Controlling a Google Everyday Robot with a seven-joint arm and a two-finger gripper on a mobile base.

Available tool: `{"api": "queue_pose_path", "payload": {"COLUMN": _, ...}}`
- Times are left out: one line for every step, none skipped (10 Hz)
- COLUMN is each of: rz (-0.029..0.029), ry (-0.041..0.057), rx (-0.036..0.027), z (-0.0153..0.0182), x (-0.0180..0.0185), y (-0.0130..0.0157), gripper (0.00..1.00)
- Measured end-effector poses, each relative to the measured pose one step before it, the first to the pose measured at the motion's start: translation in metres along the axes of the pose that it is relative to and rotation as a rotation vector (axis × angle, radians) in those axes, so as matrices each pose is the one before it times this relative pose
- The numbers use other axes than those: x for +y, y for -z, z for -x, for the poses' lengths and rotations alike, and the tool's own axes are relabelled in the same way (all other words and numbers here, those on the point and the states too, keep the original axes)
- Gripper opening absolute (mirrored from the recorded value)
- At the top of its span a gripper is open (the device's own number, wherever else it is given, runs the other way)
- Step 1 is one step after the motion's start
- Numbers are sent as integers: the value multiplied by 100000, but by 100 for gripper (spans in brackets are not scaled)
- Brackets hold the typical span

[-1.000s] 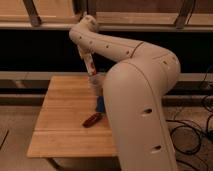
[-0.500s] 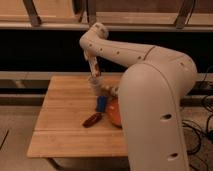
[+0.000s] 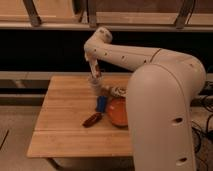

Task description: Place the eraser in the ceramic cup

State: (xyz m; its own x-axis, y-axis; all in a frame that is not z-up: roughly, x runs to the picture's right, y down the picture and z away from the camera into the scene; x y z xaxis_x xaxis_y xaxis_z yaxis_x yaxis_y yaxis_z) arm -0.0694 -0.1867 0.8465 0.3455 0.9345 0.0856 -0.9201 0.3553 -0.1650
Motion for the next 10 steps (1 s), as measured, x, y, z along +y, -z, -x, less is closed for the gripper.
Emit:
{"api": "queue_pose_path", "payload": {"rz": 964, "ry": -328, "rx": 837, "z": -556, "x": 240, "y": -514, "gripper": 0}}
{"api": "queue_pose_path", "payload": {"rz": 872, "ry": -534, "rx": 872, "z": -580, "x": 209, "y": -751, "gripper": 0}}
{"api": "queue_pose_path", "payload": {"rz": -4, "ry": -808, "rx": -520, "z": 175, "x": -151, "y": -337, "gripper": 0}}
{"api": "queue_pose_path", "payload": {"rz": -15, "ry": -593, "rx": -982, "z": 431, "x": -144, "y": -117, "gripper": 0}}
{"api": "queue_pose_path", "payload": {"rz": 271, "ry": -204, "rx": -1731, "z": 824, "x": -11, "y": -53, "gripper": 0}}
{"api": "queue_pose_path", "payload": {"rz": 549, "ry": 1216, "rx": -834, "z": 488, "x": 287, "y": -166, "gripper": 0}}
{"api": "queue_pose_path", "payload": {"rz": 716, "ry": 1009, "rx": -136, "z": 212, "x": 409, "y": -272, "gripper": 0}}
{"api": "queue_pose_path", "payload": {"rz": 960, "ry": 682, "rx": 832, "z": -249, "x": 354, "y": -522, "gripper": 0}}
{"api": "queue_pose_path", "payload": {"rz": 797, "ry": 38, "rx": 942, "z": -293, "x": 141, "y": -475, "gripper": 0}}
{"api": "queue_pose_path", "payload": {"rz": 338, "ry": -343, "rx": 800, "z": -196, "x": -142, "y": -384, "gripper": 0}}
